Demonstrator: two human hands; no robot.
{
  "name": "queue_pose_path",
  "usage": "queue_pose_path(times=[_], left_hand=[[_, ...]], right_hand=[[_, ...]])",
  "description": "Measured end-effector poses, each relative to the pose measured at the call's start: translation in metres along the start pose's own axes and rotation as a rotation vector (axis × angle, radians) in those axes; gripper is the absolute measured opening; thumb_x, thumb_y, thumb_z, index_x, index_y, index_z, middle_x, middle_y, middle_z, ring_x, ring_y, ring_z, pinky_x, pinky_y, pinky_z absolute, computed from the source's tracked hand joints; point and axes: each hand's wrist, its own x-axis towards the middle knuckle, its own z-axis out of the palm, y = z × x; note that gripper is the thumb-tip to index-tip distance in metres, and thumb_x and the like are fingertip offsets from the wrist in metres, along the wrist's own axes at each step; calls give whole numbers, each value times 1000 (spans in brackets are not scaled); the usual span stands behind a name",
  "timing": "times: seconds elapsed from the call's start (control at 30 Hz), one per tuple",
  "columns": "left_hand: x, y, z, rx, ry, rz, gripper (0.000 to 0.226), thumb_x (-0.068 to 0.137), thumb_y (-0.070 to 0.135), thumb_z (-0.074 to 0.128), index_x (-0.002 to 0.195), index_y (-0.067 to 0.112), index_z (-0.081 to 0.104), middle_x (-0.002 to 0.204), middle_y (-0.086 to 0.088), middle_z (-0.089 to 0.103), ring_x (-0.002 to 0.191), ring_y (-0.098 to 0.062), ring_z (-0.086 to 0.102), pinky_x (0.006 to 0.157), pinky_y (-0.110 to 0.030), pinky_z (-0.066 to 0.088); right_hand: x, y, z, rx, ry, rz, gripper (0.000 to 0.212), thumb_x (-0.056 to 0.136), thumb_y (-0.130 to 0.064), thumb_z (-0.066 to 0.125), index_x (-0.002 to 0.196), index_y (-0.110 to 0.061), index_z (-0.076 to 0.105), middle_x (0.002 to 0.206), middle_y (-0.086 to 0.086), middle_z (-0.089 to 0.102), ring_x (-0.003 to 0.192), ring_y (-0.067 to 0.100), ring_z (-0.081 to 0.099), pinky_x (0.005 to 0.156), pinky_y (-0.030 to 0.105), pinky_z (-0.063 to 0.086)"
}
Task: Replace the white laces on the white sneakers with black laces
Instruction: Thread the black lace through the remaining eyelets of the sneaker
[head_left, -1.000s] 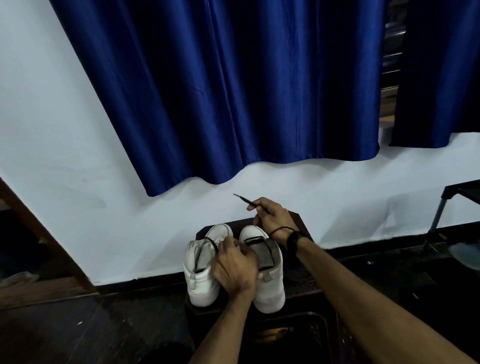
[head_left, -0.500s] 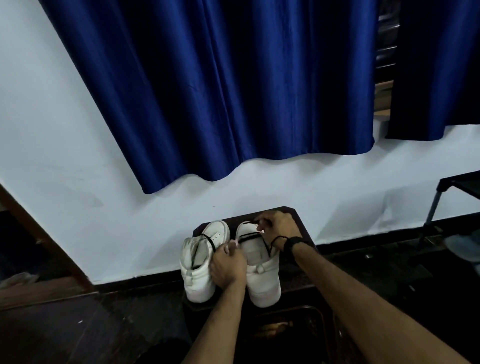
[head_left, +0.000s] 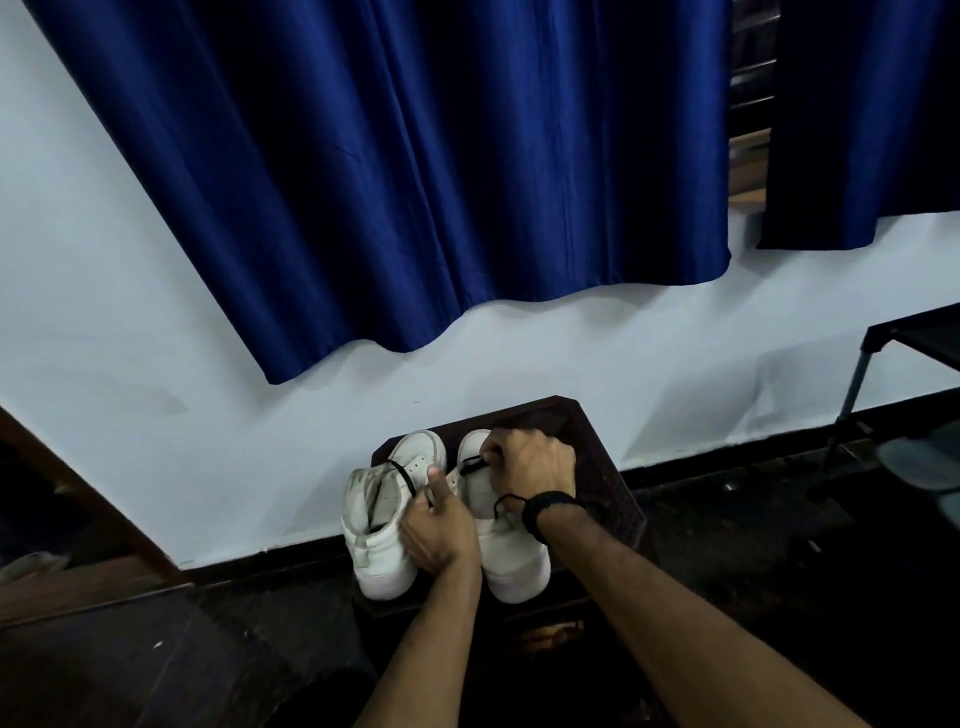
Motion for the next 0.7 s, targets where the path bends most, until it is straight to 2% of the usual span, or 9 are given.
queue_pose_path(times=[0.2, 0.37, 0.5, 0.6, 0.7], left_hand=[[0, 1, 1, 30, 63, 110, 70, 91, 64, 35, 81, 9, 77, 74, -17, 70, 74, -39, 63, 62, -34, 43], [-1, 0, 0, 43, 85, 119, 74, 88, 67, 33, 72, 9, 75, 69, -15, 69, 70, -38, 62, 61, -31, 37], [0, -2, 1, 69, 79, 106, 82, 83, 76, 25, 70, 11, 75, 67, -12, 69, 69, -37, 61, 60, -35, 44], [-1, -3, 1, 75, 70, 113, 83, 83, 76, 25, 69, 10, 74, 66, -13, 68, 68, -37, 61, 59, -36, 45], [-1, 0, -1, 78, 74, 113, 76, 88, 70, 30, 70, 10, 74, 69, -14, 69, 70, -38, 61, 60, -36, 43]], right_hand=[[-4, -1, 0, -56, 2, -5, 19, 86, -36, 58, 100, -37, 72, 93, 2, 71, 88, 26, 68, 64, 27, 38], [-9, 0, 1, -42, 72, -54, 13, 90, -32, 54, 95, -31, 66, 93, -2, 70, 90, 22, 66, 64, 26, 33], [-10, 0, 4, -117, 107, -129, 17, 90, -28, 50, 94, -27, 67, 90, -1, 70, 86, 22, 66, 68, 29, 35], [-6, -1, 10, -198, 79, -143, 19, 88, -27, 52, 95, -27, 70, 86, 0, 71, 83, 22, 66, 79, 31, 40], [-6, 1, 12, -197, 86, -141, 18, 89, -26, 53, 94, -27, 70, 86, -1, 71, 83, 21, 66, 81, 31, 40]])
